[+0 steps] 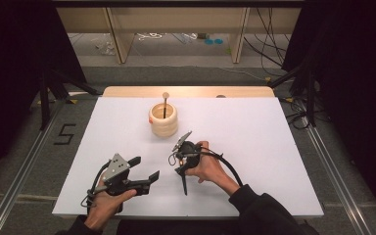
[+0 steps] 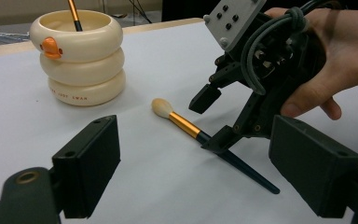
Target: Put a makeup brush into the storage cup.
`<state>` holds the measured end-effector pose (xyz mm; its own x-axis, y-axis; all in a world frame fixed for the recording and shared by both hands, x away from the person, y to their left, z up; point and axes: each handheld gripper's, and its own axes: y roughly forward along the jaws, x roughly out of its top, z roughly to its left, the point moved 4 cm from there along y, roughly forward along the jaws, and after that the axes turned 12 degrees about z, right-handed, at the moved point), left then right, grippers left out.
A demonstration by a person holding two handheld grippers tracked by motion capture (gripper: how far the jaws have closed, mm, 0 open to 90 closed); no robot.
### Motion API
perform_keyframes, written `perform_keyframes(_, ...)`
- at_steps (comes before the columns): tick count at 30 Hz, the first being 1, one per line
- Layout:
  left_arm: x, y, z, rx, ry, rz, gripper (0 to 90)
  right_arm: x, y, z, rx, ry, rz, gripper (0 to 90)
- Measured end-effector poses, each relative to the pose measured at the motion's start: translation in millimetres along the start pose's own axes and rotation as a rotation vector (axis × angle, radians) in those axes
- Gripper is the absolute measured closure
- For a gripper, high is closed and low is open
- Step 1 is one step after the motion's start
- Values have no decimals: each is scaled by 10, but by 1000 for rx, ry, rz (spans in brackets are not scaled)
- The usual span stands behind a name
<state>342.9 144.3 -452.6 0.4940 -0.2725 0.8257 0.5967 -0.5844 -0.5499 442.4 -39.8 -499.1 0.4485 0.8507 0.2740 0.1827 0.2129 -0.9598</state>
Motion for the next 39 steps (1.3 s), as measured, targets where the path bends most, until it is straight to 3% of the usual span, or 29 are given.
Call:
perform_keyframes(3, 4, 10, -17, -9, -16, -3, 165, -14, 21, -21, 8, 2, 21, 361)
perform_keyframes(5, 2, 5, -7, -6, 4, 3, 165, -20, 18, -21, 35, 17, 31, 403)
perform_keyframes(7, 0, 9, -9, -8, -19, 4, 164, -22, 19, -36, 49, 21, 34, 438)
perform_keyframes(13, 5, 6, -3, -5, -18, 0, 164, -43, 21, -92, 96, 27, 57, 515)
perform_keyframes(24, 9, 5, -7, -4, -20, -2, 164, -40, 14, -158, 105, 29, 94, 620)
perform_keyframes(26, 12, 6, 1, -5, 4, 2, 165, -38, 10, -174, 108, 29, 111, 639)
perform_keyframes(39, 8, 18, -9, -16, 6, 0, 166, 9, 11, -248, 133, 24, 169, 724)
